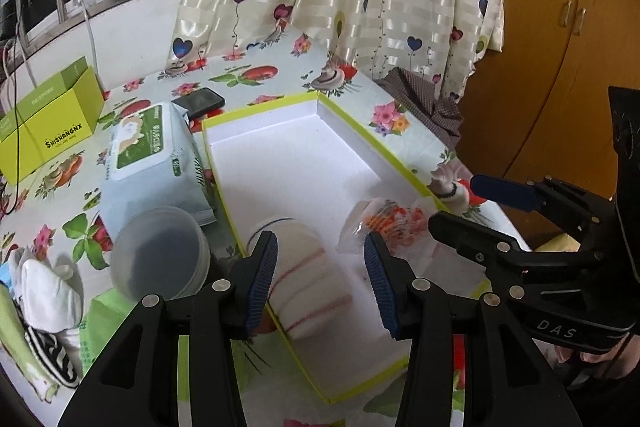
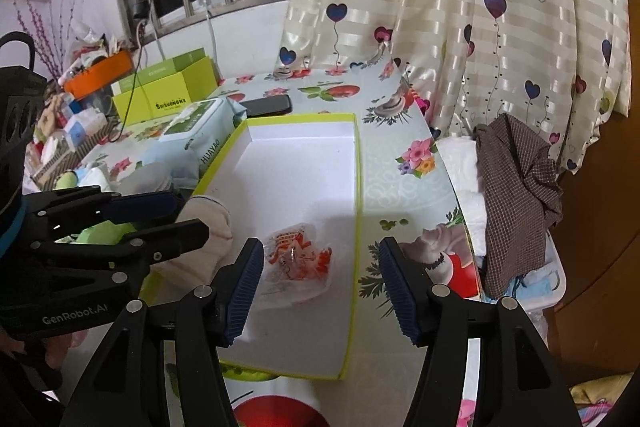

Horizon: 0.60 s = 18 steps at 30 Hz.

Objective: Organize soft objects
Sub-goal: 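Lower the rolled towel into the tray and open the left tool, then withdraw both tools from the tray back over the table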

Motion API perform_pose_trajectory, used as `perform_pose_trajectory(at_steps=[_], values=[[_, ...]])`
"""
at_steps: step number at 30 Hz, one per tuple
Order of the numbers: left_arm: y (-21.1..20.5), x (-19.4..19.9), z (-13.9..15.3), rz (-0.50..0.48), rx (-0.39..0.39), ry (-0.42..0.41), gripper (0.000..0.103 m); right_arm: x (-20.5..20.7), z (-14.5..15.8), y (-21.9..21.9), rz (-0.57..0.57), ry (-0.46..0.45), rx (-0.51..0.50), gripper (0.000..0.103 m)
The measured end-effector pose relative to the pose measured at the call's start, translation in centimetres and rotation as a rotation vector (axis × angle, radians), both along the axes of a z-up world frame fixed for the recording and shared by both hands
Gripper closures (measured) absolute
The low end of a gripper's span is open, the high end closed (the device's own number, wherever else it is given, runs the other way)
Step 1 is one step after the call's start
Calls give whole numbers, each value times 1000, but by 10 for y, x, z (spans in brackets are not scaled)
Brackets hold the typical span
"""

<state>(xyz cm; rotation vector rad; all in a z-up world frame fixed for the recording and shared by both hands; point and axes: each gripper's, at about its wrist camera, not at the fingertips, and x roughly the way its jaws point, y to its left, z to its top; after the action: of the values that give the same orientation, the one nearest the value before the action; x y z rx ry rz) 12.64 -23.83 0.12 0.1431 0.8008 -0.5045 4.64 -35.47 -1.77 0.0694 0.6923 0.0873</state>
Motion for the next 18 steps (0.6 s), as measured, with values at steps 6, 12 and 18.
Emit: perform_pose_trajectory(at_steps=[6, 12, 18], values=[[14, -18, 20, 4, -42, -41, 56, -13, 14, 13, 19, -25, -5, 43], [37, -33, 36, 33, -82, -79, 56, -23, 29, 34, 58, -48, -21, 43], [62, -47, 49, 78, -93, -114, 56, -29, 43, 59, 107, -68, -40, 43]])
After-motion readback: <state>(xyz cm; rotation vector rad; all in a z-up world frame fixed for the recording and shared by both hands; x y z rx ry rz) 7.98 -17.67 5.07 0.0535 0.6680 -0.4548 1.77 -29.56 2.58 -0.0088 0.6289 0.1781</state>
